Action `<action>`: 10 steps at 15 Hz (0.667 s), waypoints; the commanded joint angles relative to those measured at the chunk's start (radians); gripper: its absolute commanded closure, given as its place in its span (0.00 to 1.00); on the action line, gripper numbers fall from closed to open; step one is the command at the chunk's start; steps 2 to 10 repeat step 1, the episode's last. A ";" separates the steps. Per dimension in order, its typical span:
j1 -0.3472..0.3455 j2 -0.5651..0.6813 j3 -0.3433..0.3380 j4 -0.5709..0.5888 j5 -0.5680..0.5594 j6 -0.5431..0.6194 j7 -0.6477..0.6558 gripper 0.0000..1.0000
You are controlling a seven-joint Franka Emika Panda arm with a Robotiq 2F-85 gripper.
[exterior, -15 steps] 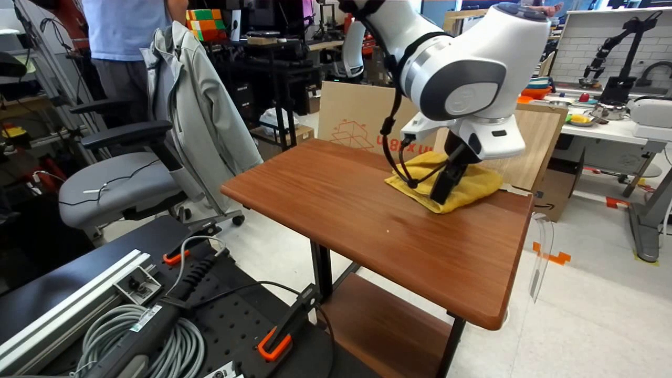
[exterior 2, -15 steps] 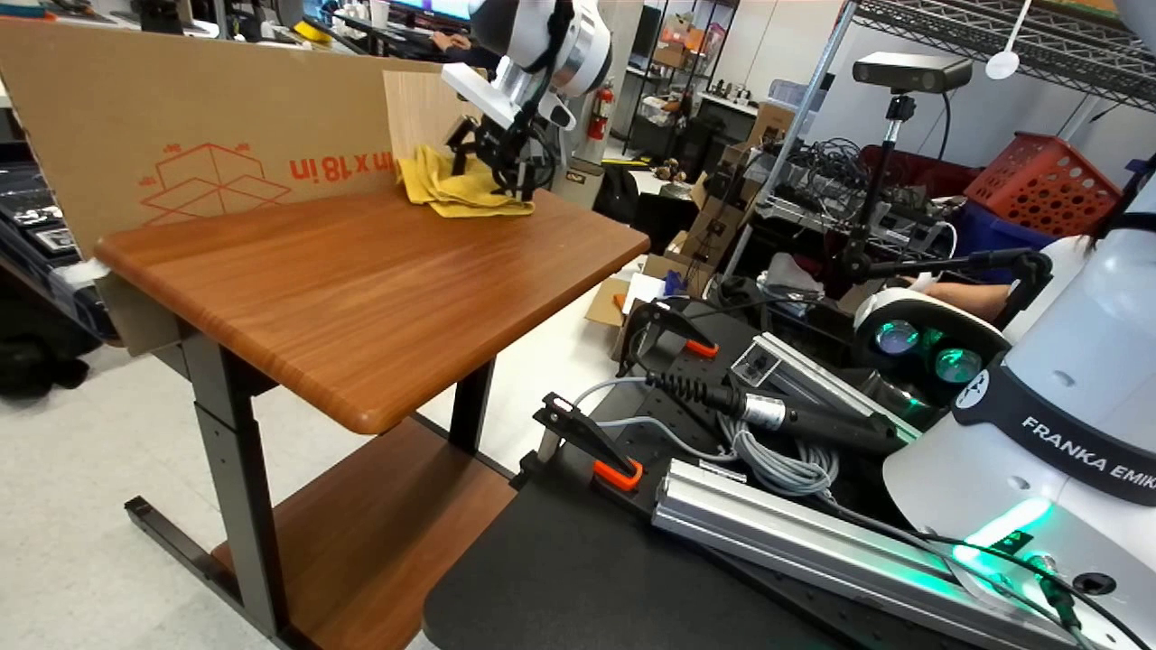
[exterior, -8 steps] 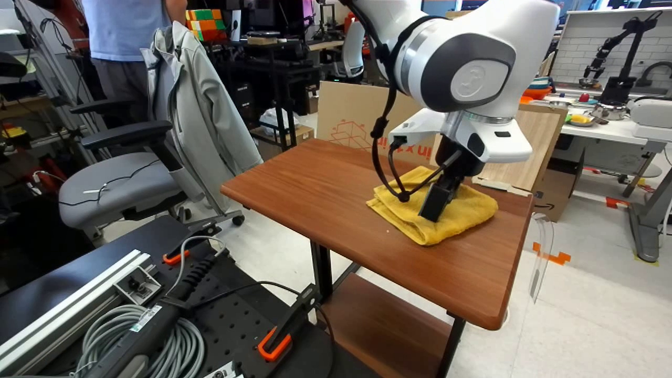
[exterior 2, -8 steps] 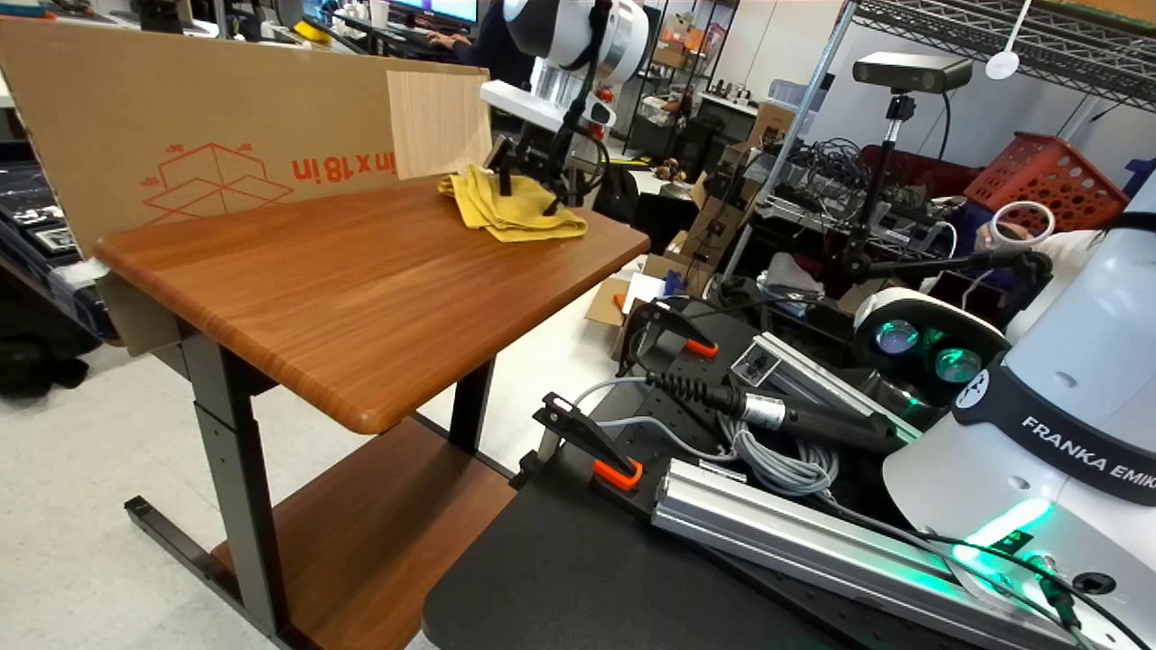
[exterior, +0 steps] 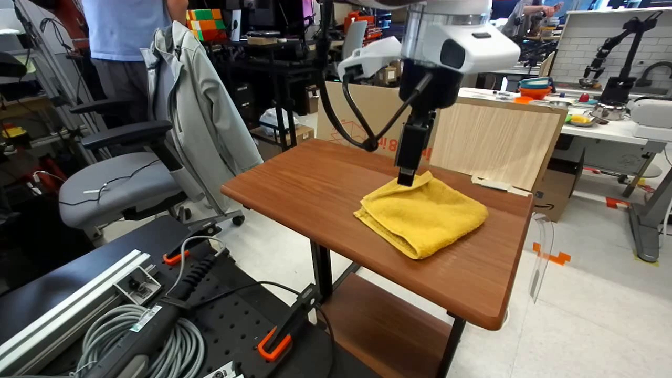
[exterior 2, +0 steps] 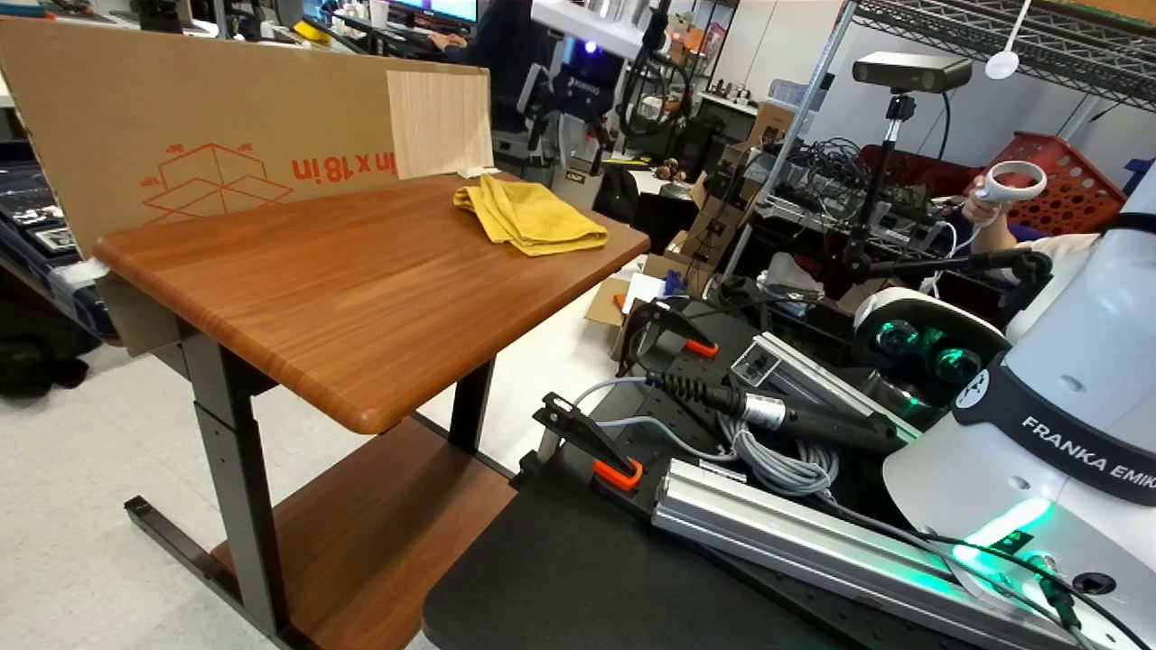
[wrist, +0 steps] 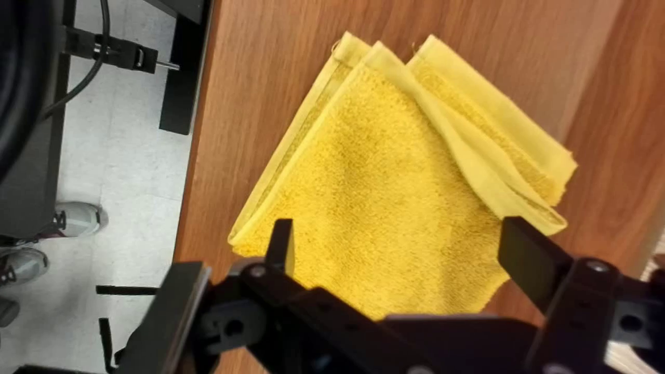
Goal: Wipe the table with the towel
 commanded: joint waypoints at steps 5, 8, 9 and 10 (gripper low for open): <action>-0.002 -0.034 0.003 -0.021 0.003 -0.003 -0.006 0.00; -0.002 -0.034 0.003 -0.021 0.003 -0.003 -0.006 0.00; -0.002 -0.034 0.003 -0.021 0.003 -0.003 -0.006 0.00; -0.002 -0.034 0.003 -0.021 0.003 -0.003 -0.006 0.00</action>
